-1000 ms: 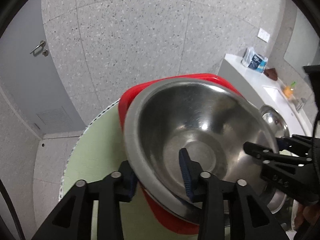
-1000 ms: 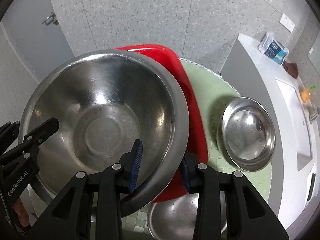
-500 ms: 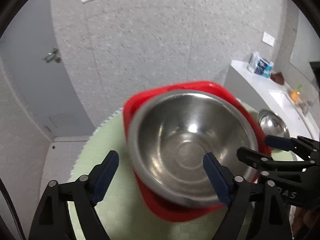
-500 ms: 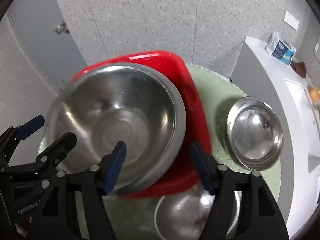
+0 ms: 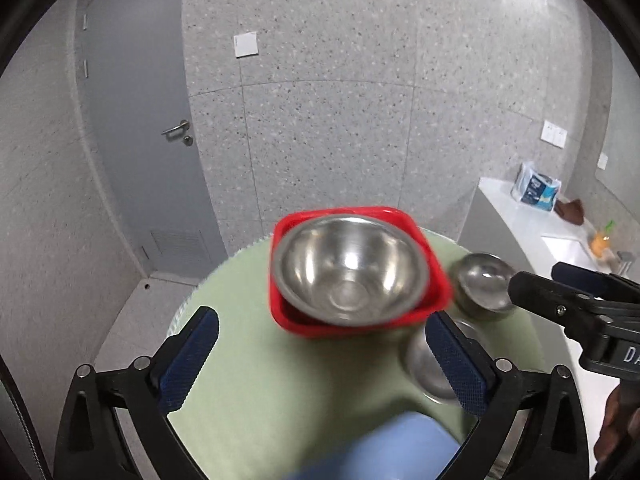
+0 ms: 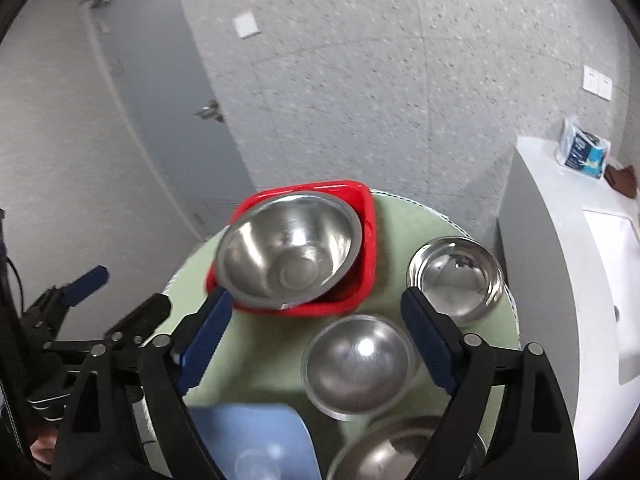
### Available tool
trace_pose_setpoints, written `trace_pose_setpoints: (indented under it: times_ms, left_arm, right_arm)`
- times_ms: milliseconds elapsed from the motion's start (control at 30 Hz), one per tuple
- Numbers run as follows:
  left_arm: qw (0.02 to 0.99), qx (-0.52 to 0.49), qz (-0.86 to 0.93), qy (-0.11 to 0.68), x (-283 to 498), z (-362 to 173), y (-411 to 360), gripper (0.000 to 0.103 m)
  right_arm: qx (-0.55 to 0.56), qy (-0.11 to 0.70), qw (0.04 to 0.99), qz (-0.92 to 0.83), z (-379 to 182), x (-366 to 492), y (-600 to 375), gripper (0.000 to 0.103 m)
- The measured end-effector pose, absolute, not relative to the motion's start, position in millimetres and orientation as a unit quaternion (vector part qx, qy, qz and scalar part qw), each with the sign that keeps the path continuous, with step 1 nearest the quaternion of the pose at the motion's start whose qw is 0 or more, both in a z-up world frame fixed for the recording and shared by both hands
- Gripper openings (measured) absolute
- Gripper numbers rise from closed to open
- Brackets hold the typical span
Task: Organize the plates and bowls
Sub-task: 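Grasp the edge of the light blue plate with the left gripper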
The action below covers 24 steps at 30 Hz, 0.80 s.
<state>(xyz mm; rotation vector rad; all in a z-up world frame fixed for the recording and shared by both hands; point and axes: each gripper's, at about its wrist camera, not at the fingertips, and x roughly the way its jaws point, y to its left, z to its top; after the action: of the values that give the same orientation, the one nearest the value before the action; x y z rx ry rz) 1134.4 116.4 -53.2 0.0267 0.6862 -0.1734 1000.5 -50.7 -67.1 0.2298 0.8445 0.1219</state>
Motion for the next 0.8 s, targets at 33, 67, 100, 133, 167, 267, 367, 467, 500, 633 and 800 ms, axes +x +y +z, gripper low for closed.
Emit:
trace_pose_setpoints:
  times_ms: [33, 67, 100, 133, 167, 267, 367, 467, 500, 633, 800]
  left_arm:
    - [0.939, 0.005, -0.085, 0.334, 1120, -52, 111, 0.102]
    - [0.939, 0.0, -0.087, 0.333, 1109, -51, 107, 0.102]
    - [0.939, 0.0, -0.084, 0.334, 1095, -51, 102, 0.102]
    - [0.938, 0.002, -0.08, 0.337, 1082, -54, 95, 0.102]
    - [0.937, 0.004, -0.078, 0.34, 1076, -54, 94, 0.102]
    - [0.933, 0.007, -0.065, 0.353, 1047, -61, 92, 0.102]
    - [0.928, 0.005, -0.039, 0.371, 1021, -75, 101, 0.102]
    - [0.921, -0.01, -0.015, 0.388, 1007, -87, 112, 0.102]
    - [0.918, -0.018, -0.001, 0.396, 1000, -95, 118, 0.102]
    - [0.903, -0.049, 0.031, 0.426, 999, -121, 132, 0.102]
    - [0.882, -0.062, 0.055, 0.464, 1003, -157, 142, 0.089]
  right_arm:
    - [0.113, 0.406, 0.905, 0.067, -65, 992, -55, 0.09]
    - [0.112, 0.403, 0.905, 0.072, -62, 984, -60, 0.09]
    - [0.111, 0.404, 0.905, 0.074, -61, 977, -65, 0.091]
    - [0.11, 0.406, 0.904, 0.074, -61, 971, -70, 0.091]
    - [0.111, 0.408, 0.903, 0.077, -61, 964, -76, 0.091]
    - [0.108, 0.418, 0.898, 0.085, -67, 949, -85, 0.091]
    - [0.105, 0.431, 0.891, 0.1, -76, 935, -86, 0.091]
    - [0.101, 0.446, 0.882, 0.115, -91, 922, -79, 0.091]
    - [0.1, 0.451, 0.878, 0.121, -96, 918, -76, 0.091]
    - [0.081, 0.473, 0.865, 0.145, -116, 912, -58, 0.091]
    - [0.051, 0.478, 0.863, 0.157, -128, 915, -41, 0.091]
